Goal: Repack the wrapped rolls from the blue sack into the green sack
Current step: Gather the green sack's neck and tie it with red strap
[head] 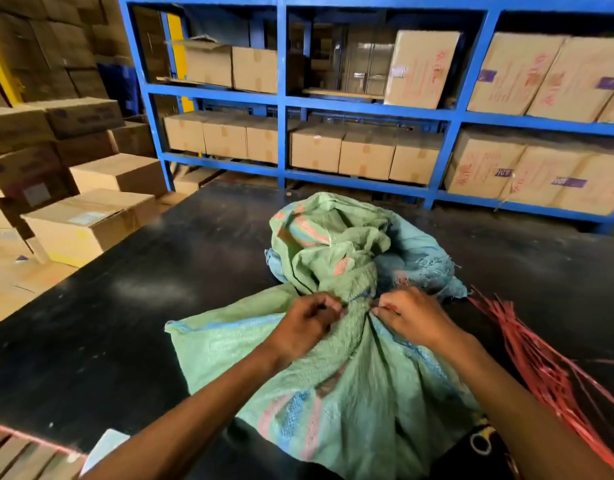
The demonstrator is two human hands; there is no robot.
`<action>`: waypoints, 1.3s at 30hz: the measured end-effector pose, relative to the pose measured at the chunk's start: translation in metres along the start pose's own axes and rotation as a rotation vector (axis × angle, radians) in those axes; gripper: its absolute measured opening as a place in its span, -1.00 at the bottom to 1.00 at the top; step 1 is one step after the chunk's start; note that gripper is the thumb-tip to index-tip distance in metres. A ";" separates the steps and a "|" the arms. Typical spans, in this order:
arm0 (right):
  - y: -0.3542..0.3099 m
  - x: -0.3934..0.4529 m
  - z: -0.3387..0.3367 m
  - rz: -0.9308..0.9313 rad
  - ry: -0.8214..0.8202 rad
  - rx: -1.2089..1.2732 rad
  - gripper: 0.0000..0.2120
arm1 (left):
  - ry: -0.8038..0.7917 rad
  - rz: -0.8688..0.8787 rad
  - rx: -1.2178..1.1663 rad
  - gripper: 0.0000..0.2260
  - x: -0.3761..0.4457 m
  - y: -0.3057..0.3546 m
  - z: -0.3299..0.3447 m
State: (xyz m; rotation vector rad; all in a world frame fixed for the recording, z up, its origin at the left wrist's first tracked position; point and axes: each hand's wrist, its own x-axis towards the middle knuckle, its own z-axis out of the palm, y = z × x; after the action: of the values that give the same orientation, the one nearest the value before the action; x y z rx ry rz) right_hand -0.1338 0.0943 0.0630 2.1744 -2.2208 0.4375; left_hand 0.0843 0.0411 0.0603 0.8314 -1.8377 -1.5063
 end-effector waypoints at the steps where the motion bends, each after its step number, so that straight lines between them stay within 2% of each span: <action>1: -0.007 -0.007 -0.006 -0.052 -0.047 -0.032 -0.64 | 0.018 0.017 -0.029 -0.85 0.006 -0.001 0.012; 5: -0.027 -0.024 -0.045 -0.144 -0.175 -0.121 -0.63 | 0.071 0.015 -0.134 -0.85 0.031 -0.011 0.031; 10: -0.072 -0.005 -0.090 -0.161 -0.325 0.157 -0.66 | 0.007 0.106 -0.204 -0.77 0.026 -0.008 0.026; 14: -0.111 0.043 -0.092 -0.127 -0.422 0.238 -0.73 | -0.074 0.171 -0.260 -0.64 0.005 -0.004 0.017; 17: -0.135 0.070 -0.080 -0.031 -0.468 0.321 -0.74 | -0.068 0.170 -0.341 -0.73 -0.005 0.001 0.004; 20: -0.150 0.084 -0.067 0.027 -0.440 0.481 -0.76 | 0.018 0.127 -0.456 -0.85 -0.011 0.005 -0.011; 23: -0.156 0.089 -0.067 -0.005 -0.418 0.975 -0.87 | 0.136 0.086 -0.525 -0.77 -0.012 0.005 -0.016; 25: -0.153 0.093 -0.063 -0.071 -0.144 1.164 -0.83 | 0.210 0.056 -0.544 -0.73 -0.012 0.004 -0.017; 27: -0.146 0.085 -0.053 -0.082 0.144 1.114 -0.88 | 0.256 0.029 -0.552 -0.71 -0.015 0.002 -0.022; 28: -0.139 0.078 -0.044 -0.091 0.181 1.033 -0.92 | 0.268 0.020 -0.553 -0.71 -0.018 0.002 -0.025; 31: -0.111 0.056 -0.012 -0.207 0.064 0.662 -0.94 | 0.287 0.017 -0.506 -0.71 -0.026 0.000 -0.036; 33: -0.098 0.050 0.006 -0.268 0.005 0.536 -0.89 | 0.283 0.034 -0.415 -0.71 -0.029 0.003 -0.042; 37: -0.103 0.048 0.018 -0.303 0.025 0.485 -0.74 | 0.253 0.110 -0.200 -0.66 -0.031 0.014 -0.047; 39: -0.106 0.045 0.021 -0.286 0.074 0.539 -0.75 | 0.244 0.128 -0.132 -0.67 -0.034 0.016 -0.048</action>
State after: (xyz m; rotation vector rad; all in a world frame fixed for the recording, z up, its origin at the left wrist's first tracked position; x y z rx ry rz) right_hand -0.0273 0.0457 0.0723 2.6045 -1.8622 1.1914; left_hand 0.1412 0.0413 0.0814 0.7822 -1.5657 -1.3648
